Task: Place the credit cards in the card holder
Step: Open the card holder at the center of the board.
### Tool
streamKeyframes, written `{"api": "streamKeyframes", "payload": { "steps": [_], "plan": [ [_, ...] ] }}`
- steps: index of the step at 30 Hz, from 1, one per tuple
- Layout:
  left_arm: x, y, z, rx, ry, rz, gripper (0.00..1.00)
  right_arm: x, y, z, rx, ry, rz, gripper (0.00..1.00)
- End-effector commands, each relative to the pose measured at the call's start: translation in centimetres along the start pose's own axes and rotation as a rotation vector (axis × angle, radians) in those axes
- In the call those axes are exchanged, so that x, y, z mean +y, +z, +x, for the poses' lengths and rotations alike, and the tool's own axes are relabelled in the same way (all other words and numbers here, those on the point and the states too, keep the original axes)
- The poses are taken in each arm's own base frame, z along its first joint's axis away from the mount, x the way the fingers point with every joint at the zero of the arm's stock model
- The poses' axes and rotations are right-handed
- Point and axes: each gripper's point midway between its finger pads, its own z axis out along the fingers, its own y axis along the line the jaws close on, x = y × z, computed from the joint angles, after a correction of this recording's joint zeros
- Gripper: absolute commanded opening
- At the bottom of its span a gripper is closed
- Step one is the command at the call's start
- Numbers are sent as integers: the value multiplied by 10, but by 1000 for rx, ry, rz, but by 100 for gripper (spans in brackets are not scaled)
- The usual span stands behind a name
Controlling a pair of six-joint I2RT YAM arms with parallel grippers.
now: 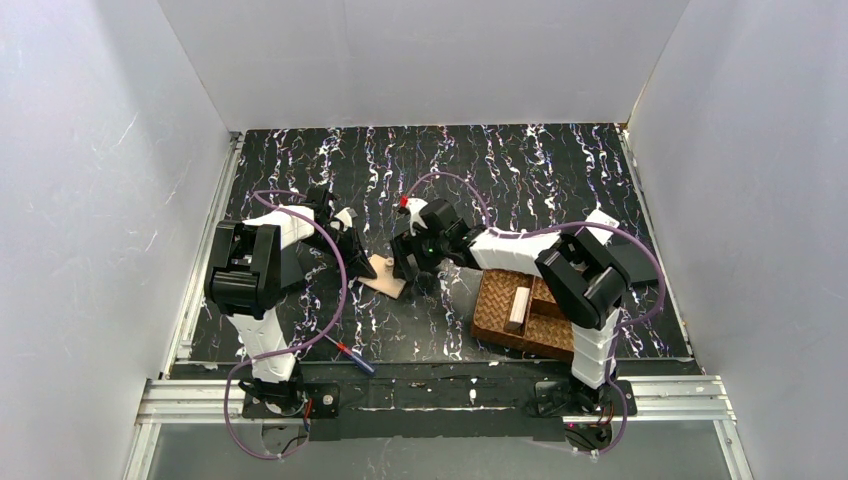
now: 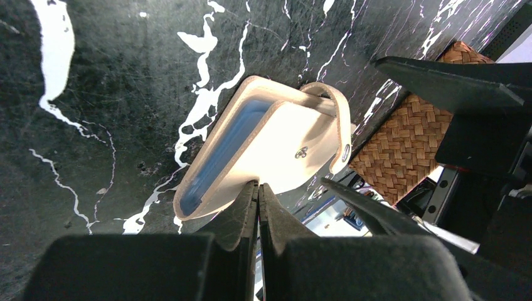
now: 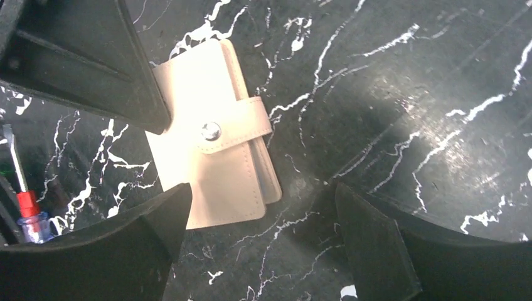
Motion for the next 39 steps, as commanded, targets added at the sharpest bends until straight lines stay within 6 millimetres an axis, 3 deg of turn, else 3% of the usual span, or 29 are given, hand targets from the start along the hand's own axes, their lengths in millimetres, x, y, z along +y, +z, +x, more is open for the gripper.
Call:
{"api": "streamKeyframes", "payload": {
  "steps": [1,4,8,14,18,22,24,27,31,34,39],
  "plan": [
    [37,8,15,33,11,-169,0,8,9,-24,-63,-144,22,93],
    [37,9,15,35,10,-170,0,4,15,-35,-108,-160,68,88],
    [37,8,14,33,14,-171,0,-10,18,-53,-153,-148,163,67],
    [36,6,15,22,42,-186,0,4,17,-76,-228,-156,113,55],
    [33,4,16,14,60,-189,0,7,20,-76,-221,-125,96,30],
    [24,-1,13,-15,87,-166,0,8,7,-82,-241,-98,109,2],
    [14,-10,11,-71,129,-139,4,3,-8,-88,-260,-72,166,1],
    [-5,-28,5,-195,205,-87,19,2,-42,-104,-307,-48,236,1],
    [-21,-43,7,-292,233,-22,34,11,-76,-120,-350,-30,244,1],
    [-29,-43,18,-276,190,39,39,24,-81,-120,-357,-5,198,1],
    [-40,-50,35,-263,140,117,61,39,-79,-109,-349,34,140,1]
  ]
}}
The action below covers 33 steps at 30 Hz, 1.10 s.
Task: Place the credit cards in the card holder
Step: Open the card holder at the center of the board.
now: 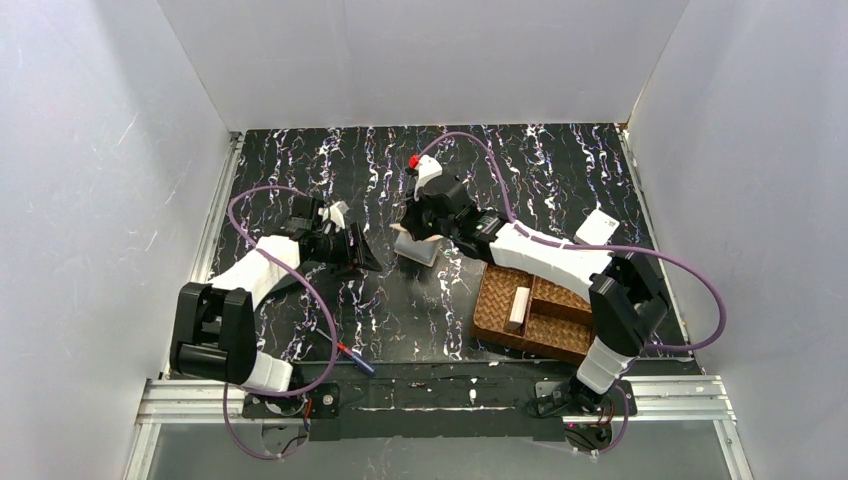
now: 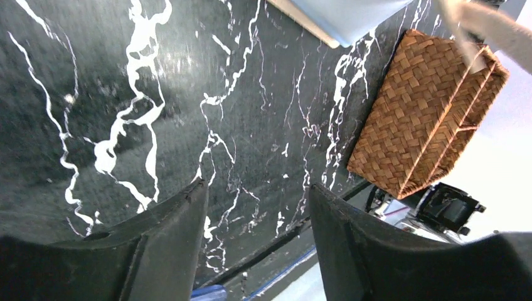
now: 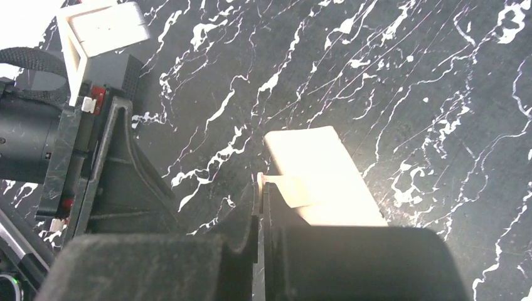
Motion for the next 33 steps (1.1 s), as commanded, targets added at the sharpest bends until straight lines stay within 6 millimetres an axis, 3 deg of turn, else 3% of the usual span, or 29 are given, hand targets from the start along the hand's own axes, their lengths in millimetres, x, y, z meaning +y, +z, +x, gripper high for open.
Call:
{"api": "streamKeyframes", "payload": {
  "steps": [1,7,11,13,16,20,23,27,30,33],
  "plan": [
    [-16,-13,10,8,-49,69,64,15,-4,4,-2,68,-41,1],
    [-21,-15,5,67,-32,65,68,24,-8,7,9,178,-66,1],
    [-26,-11,5,70,-68,104,64,33,-12,21,32,432,-94,1],
    [-24,-6,10,100,-100,113,57,37,-14,24,-3,588,-123,1],
    [-14,-3,21,109,-131,83,50,20,-12,43,4,658,-34,1],
    [-5,-3,33,65,-164,66,56,-11,-15,71,7,712,95,1],
    [-9,-1,35,46,-205,109,56,-22,-16,77,-12,674,112,1],
    [-11,5,30,37,-222,133,55,-19,-15,65,3,455,69,2],
    [-21,16,17,60,-244,197,49,-17,-11,64,84,198,37,6],
    [-27,23,9,82,-244,225,44,-21,-11,63,97,140,46,4]
  ]
}}
